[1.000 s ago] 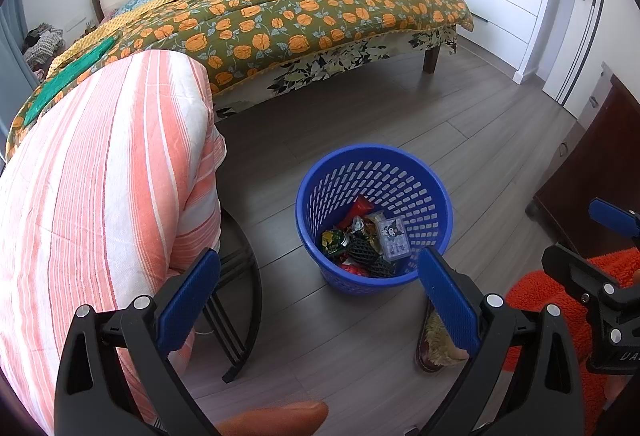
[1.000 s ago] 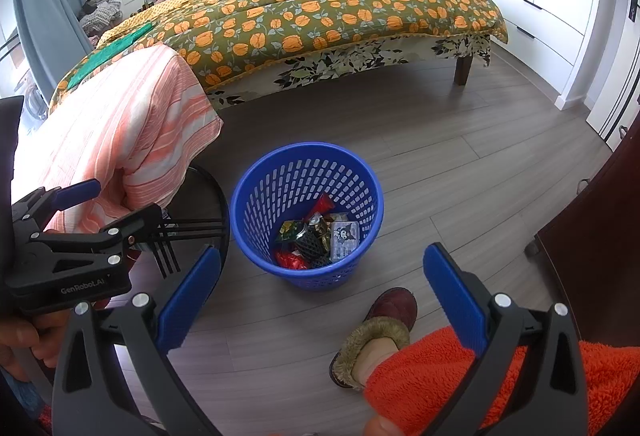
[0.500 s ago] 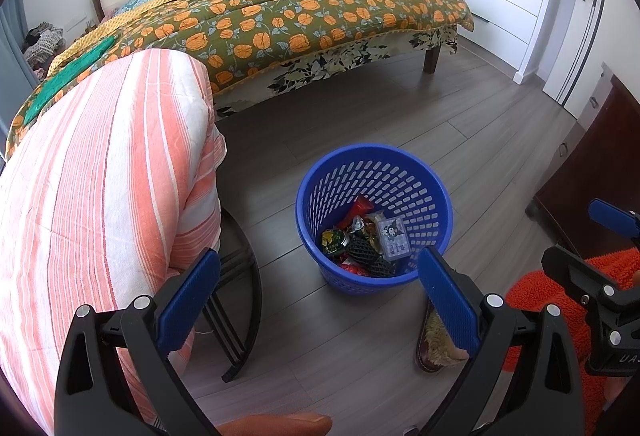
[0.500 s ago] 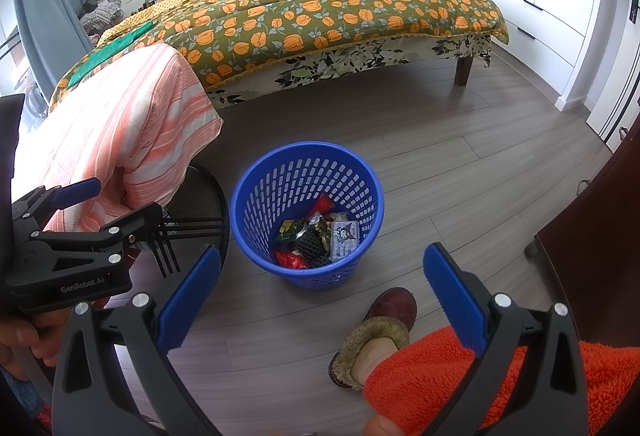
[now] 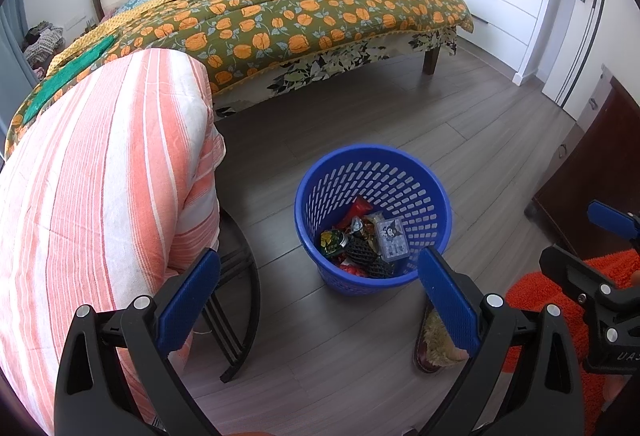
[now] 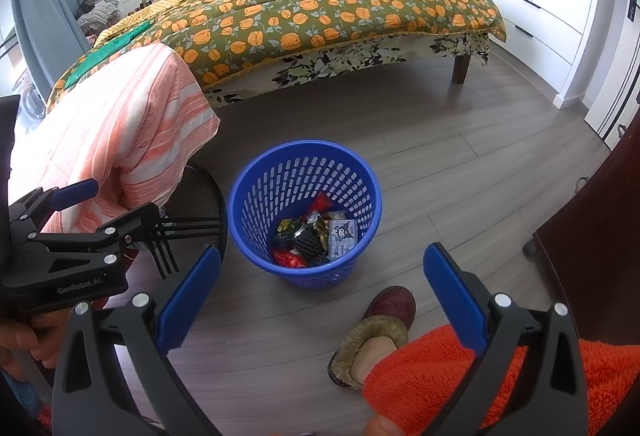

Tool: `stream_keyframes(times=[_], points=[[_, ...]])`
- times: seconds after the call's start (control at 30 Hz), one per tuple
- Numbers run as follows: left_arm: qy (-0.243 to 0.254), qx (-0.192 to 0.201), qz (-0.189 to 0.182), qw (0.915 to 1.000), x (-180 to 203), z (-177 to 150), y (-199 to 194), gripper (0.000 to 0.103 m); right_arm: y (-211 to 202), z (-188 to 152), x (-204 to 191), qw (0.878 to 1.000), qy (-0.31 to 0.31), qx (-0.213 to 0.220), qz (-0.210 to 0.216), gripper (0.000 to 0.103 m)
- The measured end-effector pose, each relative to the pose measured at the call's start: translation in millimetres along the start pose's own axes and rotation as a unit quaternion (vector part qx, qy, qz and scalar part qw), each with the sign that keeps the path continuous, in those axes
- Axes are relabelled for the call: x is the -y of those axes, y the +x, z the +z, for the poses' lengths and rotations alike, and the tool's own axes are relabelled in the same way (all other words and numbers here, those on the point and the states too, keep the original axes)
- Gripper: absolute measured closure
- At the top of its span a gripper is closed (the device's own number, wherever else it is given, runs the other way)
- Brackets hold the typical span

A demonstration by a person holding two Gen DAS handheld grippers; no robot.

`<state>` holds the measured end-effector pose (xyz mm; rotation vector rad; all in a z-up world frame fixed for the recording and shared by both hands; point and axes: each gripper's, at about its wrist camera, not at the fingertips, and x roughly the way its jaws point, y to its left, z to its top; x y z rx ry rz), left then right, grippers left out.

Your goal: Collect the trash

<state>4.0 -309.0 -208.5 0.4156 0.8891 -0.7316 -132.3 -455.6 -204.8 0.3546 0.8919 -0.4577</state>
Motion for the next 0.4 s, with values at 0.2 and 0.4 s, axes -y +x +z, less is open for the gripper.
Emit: stream_keyframes(times=[0.2,0.4], points=[[0.001,0.006,0.001,1.0000,1.3,-0.3,-3.5,0.006,0.3,0.0,1.8,1.000,0.001,0.000,-0.001,0.005],[0.001,-0.002,-0.004,1.0000,4.0,1.5,-3.2,0.006,-0.8,0.4,4.5,1.000,0.002,0.001,-0.002,0.005]])
